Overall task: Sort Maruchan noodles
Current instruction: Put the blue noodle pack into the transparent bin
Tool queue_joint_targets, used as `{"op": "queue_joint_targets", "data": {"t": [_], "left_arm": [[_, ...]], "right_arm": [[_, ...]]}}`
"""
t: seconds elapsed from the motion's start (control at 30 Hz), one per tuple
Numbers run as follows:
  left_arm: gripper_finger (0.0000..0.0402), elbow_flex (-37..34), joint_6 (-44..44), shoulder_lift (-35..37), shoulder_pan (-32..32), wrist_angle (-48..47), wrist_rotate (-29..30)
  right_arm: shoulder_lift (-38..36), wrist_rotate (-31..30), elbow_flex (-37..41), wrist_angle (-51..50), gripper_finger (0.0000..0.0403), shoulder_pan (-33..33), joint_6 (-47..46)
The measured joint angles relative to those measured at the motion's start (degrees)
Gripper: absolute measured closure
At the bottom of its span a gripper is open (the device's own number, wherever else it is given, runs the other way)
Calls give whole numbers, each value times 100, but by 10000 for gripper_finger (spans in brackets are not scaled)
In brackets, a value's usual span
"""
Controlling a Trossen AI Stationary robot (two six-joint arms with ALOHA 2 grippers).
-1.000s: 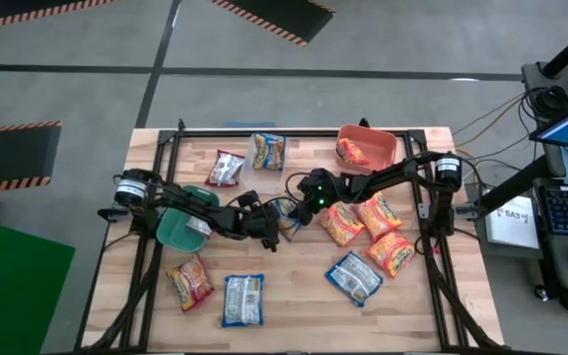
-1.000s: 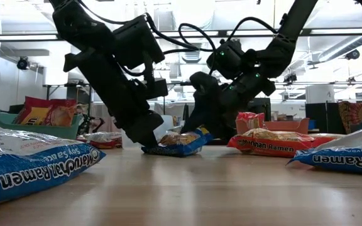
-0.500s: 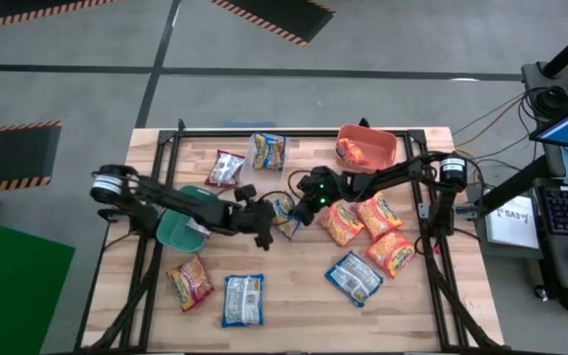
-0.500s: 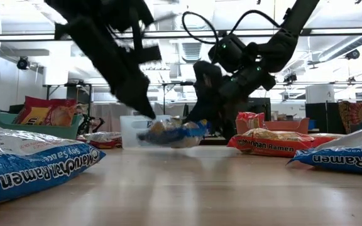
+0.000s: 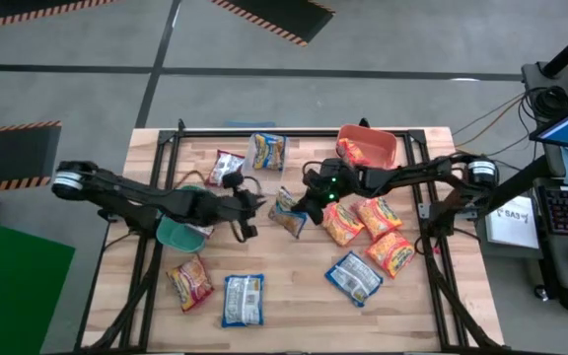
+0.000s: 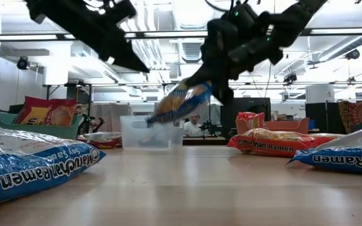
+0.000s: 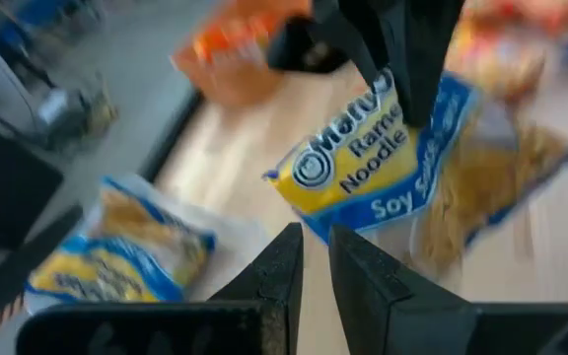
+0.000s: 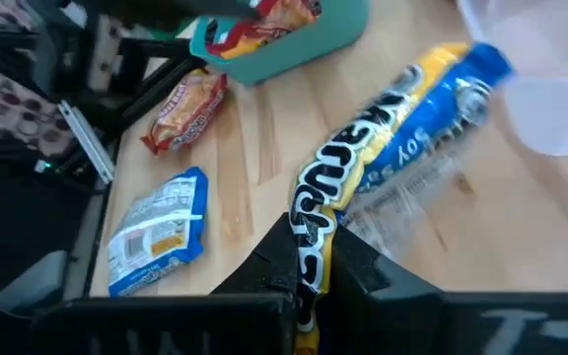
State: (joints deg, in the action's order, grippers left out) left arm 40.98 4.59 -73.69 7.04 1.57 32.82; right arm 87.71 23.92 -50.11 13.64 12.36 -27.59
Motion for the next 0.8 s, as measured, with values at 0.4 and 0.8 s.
{"op": "queue_joint_targets", "data": {"t": [0.4, 0.8], "left_arm": [[365, -1447, 1198, 1256, -455, 3063, -190], [365, -1470, 1248, 1642, -614, 3119, -185]], "right_arm": [[-227, -701, -1298, -1387, 390, 147, 1424], [943, -1370, -3235, -2262, 390, 709, 4017]]}}
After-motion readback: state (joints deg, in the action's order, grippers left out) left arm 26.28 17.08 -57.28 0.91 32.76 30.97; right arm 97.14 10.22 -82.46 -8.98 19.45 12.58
